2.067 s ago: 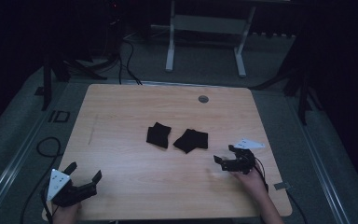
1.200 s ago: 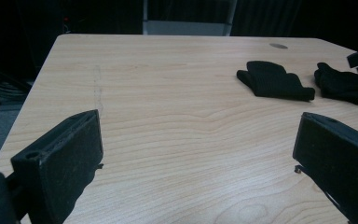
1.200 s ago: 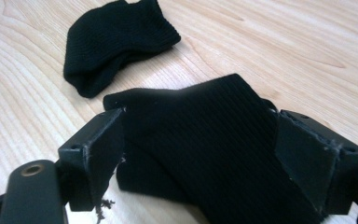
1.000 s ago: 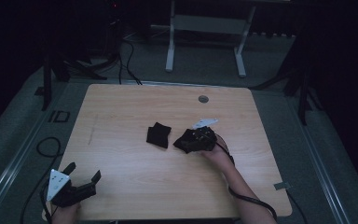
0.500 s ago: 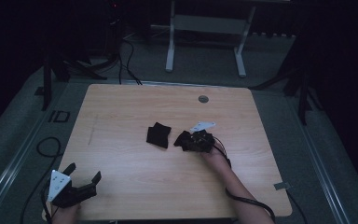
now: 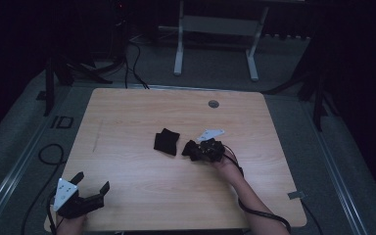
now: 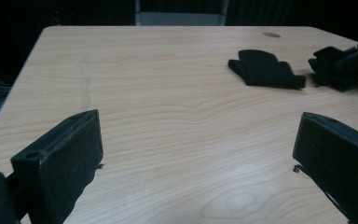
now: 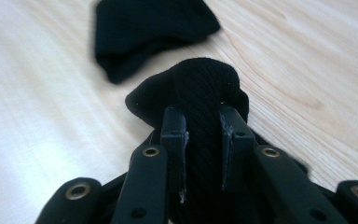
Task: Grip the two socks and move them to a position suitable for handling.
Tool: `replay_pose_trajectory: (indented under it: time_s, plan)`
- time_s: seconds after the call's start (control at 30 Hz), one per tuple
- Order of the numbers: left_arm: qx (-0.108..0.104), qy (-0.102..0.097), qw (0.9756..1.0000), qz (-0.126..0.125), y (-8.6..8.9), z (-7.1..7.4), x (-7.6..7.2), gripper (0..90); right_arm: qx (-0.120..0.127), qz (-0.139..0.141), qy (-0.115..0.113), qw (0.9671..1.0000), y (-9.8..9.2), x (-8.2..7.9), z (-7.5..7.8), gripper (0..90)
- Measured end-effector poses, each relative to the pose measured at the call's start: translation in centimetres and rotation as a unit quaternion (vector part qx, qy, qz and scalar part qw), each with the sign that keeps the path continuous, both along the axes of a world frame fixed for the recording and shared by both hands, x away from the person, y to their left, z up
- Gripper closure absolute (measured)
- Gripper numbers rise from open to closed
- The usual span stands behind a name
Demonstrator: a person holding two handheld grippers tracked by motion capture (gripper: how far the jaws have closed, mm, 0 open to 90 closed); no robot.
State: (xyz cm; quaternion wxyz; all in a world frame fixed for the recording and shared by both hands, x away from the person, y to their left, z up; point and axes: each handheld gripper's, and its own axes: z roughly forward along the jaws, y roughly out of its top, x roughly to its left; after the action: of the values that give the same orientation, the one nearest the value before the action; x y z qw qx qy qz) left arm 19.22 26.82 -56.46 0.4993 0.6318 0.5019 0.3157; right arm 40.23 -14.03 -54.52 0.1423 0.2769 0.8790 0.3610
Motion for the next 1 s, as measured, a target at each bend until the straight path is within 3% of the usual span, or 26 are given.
replay_pose_trajectory:
  time_s: [0.03, 0.1, 0.13, 0.2, 0.23, 0.37, 0.4, 0.43, 0.47, 0.53, 0.57, 0.63, 0.67, 0.8, 0.87, 0.93, 1.0]
  plan:
    - [-0.005, -0.001, 1.0, -0.002, 0.0, 0.0, 0.0, 1.8, -0.002, 0.019, -0.007, 0.9998, 0.0, -1.0, 0.9, 74.8]
    - [-0.009, -0.003, 0.9999, -0.004, 0.0, 0.1, 0.0, 1.8, 0.003, 0.029, -0.01, 0.9995, -0.1, -1.5, 1.3, 74.7]
    - [-0.007, -0.001, 1.0, -0.004, -0.1, 0.1, 0.0, 1.9, 0.018, 0.043, -0.014, 0.9988, -0.3, -2.6, 2.0, 74.7]
    - [-0.003, -0.001, 1.0, -0.004, -0.2, 0.1, -0.1, 1.9, 0.023, 0.053, -0.011, 0.9983, -0.3, -3.2, 2.3, 74.6]
    - [0.002, 0.0, 1.0, -0.005, -0.3, 0.1, -0.1, 1.9, 0.027, 0.069, -0.016, 0.9971, -0.5, -4.5, 2.7, 74.6]
    - [0.002, 0.003, 0.9999, -0.01, -0.7, 0.2, -0.2, 1.9, 0.035, 0.083, -0.027, 0.9956, -1.0, -6.3, 3.2, 74.6]
    - [-0.007, 0.006, 0.9999, -0.011, -0.9, 0.3, -0.2, 1.9, 0.05, 0.093, -0.028, 0.994, -1.4, -7.4, 3.7, 74.7]
    - [-0.02, 0.011, 0.9996, -0.016, -1.1, 0.3, -0.2, 1.9, 0.05, 0.093, -0.028, 0.994, -1.4, -7.4, 3.7, 74.7]
    - [-0.033, 0.022, 0.9987, -0.033, -1.9, 0.4, -0.1, 1.9, 0.062, 0.104, -0.034, 0.9921, -1.7, -8.5, 4.2, 74.6]
    - [-0.026, 0.026, 0.9983, -0.045, -2.4, 0.4, -0.1, 4.0, 0.057, 0.118, -0.043, 0.9905, -1.8, -9.4, 4.3, 74.6]
    - [0.002, 0.03, 0.9975, -0.064, -3.6, 0.5, 0.0, 4.0, 0.05, 0.124, -0.046, 0.99, -1.8, -9.8, 4.1, 74.5]
    - [0.009, 0.03, 0.9968, -0.074, -4.1, 0.5, 0.0, 4.0, 0.045, 0.128, -0.042, 0.9899, -1.7, -9.9, 3.7, 74.3]
    - [0.015, 0.03, 0.9964, -0.078, -4.6, 0.5, 0.0, 4.3, 0.035, 0.134, -0.032, 0.9899, -1.5, -10.0, 2.7, 74.2]
    - [0.0, 0.033, 0.994, -0.105, -5.8, 0.7, -0.1, 5.0, 0.023, 0.146, -0.019, 0.9888, -1.2, -10.1, 1.1, 74.2]
    - [-0.015, 0.038, 0.9916, -0.123, -6.3, 0.7, -0.1, 5.2, 0.022, 0.155, -0.009, 0.9877, -1.1, -10.2, 0.1, 73.8]
    - [-0.022, 0.044, 0.989, -0.14, -7.0, 0.7, 0.0, 12.5, 0.0, 0.161, 0.001, 0.987, -0.9, -10.3, -1.3, 72.7]
    - [-0.027, 0.054, 0.9857, -0.157, -7.8, 0.6, 0.2, 14.2, -0.003, 0.161, 0.001, 0.987, -0.9, -10.4, -1.7, 72.3]
